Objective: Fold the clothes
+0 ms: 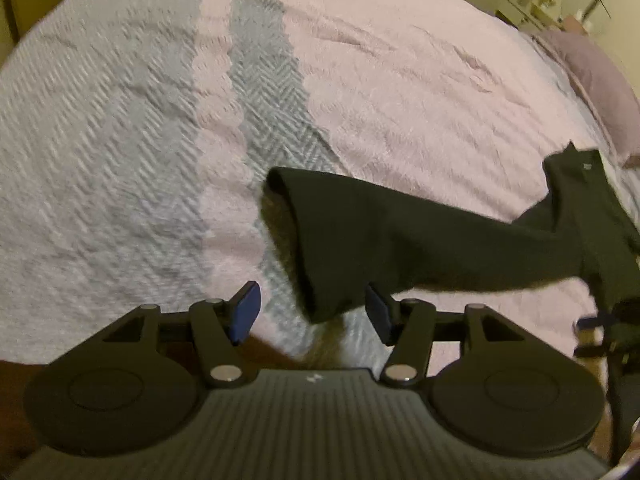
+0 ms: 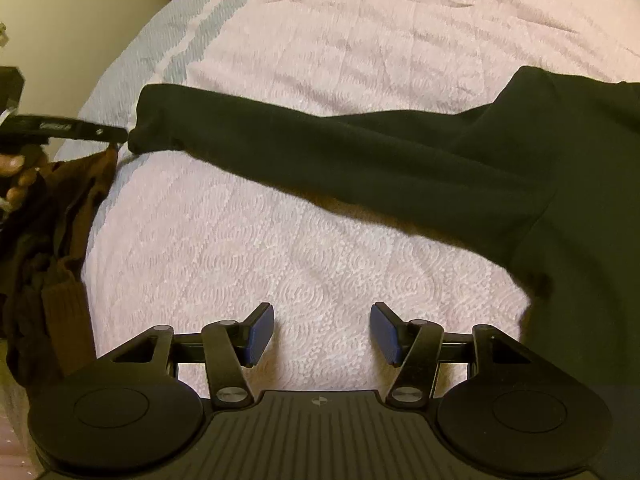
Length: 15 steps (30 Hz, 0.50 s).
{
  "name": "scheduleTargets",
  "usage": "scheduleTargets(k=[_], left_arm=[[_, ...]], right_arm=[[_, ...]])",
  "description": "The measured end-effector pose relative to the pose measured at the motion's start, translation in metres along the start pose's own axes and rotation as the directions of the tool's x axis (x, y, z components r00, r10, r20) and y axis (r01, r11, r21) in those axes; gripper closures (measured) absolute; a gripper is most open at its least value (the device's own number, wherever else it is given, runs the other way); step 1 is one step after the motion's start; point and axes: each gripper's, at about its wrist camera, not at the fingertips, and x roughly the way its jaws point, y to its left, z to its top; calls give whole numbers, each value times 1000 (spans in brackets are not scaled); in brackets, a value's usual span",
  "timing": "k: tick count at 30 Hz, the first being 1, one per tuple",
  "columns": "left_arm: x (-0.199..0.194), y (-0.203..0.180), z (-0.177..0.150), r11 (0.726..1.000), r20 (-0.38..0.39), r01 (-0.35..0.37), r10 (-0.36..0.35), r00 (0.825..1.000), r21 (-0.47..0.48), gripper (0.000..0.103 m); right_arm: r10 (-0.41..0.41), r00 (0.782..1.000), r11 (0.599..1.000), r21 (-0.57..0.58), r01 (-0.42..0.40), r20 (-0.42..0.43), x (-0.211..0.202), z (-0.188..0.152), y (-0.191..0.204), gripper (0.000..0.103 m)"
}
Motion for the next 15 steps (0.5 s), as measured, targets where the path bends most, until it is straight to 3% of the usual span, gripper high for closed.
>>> scheduleTargets(k=[1,4,6,11,15], left_arm=[[6,-1,1,1000,-18,13,-14,1000,-14,62],[9,-8,2,1000,-40,18,-19,999,-19,96],[-4,-11,0,999,-30,31,-32,999,-22,99],[-85,-9,-21,991,31,117,-116,993,-58,103],[-97,-13,-59,994,-90,112,-113,989,-17,103]], right_arm=[[-4,1000,1000,0,4,-3,1,-1,-1,46],[-22,1000,1000,13,22,-5,-2,-1,-4,46],[-33,999,999,23,33,-4,-5,-1,-7,46],[-49,999,998,51,48,23,-26,1,-13,45],[-55,998,993,102,54,6,-29,-3,-19,45]])
